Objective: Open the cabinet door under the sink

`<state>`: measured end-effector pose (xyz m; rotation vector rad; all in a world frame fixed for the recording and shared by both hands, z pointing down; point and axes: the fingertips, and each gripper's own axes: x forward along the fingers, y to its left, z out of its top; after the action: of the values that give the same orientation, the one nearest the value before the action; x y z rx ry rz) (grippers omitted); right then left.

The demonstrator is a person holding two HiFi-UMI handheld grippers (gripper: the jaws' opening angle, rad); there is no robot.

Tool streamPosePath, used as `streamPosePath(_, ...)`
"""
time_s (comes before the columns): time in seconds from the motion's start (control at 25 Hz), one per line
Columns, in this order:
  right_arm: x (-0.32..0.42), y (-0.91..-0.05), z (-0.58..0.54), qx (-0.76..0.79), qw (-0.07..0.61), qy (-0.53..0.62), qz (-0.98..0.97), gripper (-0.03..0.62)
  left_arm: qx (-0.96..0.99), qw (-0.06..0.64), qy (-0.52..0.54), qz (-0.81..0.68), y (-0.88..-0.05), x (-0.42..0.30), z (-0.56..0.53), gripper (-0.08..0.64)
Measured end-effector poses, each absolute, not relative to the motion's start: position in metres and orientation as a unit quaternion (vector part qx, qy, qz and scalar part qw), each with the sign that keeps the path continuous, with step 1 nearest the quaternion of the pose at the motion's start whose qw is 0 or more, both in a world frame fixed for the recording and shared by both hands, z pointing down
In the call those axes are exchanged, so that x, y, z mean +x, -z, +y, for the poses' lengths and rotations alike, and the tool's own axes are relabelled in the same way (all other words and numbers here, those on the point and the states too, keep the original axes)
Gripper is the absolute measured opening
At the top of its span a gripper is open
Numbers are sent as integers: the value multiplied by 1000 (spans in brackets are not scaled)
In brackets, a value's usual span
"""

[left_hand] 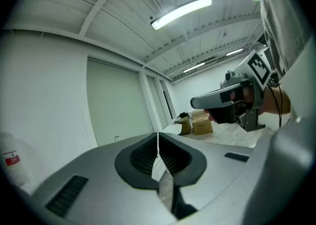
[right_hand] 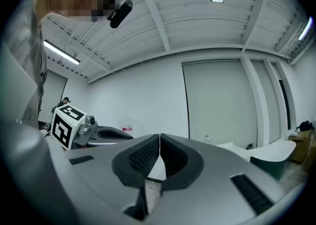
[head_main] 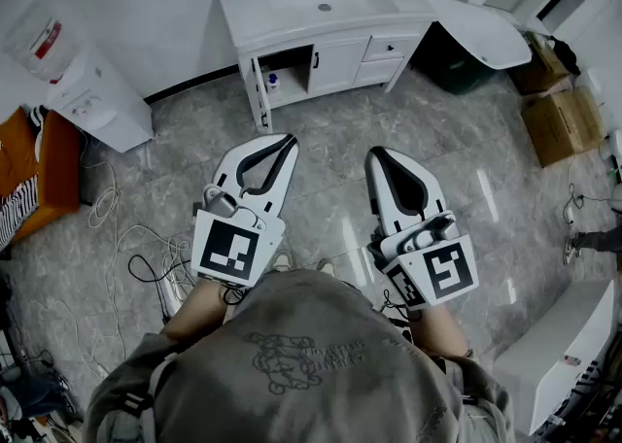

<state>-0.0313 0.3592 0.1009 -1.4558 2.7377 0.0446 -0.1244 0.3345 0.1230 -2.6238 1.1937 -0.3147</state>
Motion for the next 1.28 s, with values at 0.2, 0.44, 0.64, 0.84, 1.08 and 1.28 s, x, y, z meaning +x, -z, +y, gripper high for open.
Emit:
streamPosePath(0.2,-22,-100,356,-471,43,-2,881,31,-898,123,112,407,-125,-119,331,21)
streamPosePath(0.44,-12,-101,353,-470,38,-2,882,31,-898,125,114,406,-124,-109,328,21)
streamPosePath(0.64,-1,-104,352,-464,32,-3,885,31,-898,115,106,412,-123,-97,328,21)
streamPosePath(0.84,14,-107,350,-458,33,-1,888,31,-896,109,111,416,-126,-81,326,21)
streamPosePath(1.08,40,-106,352,-445,48,-2,894,31,-890,118,117,424,-125,-58,331,21)
streamPosePath(1.28,56,-106,355,-433,50,0,900,31,-887,116,119,430,-124,-41,331,21)
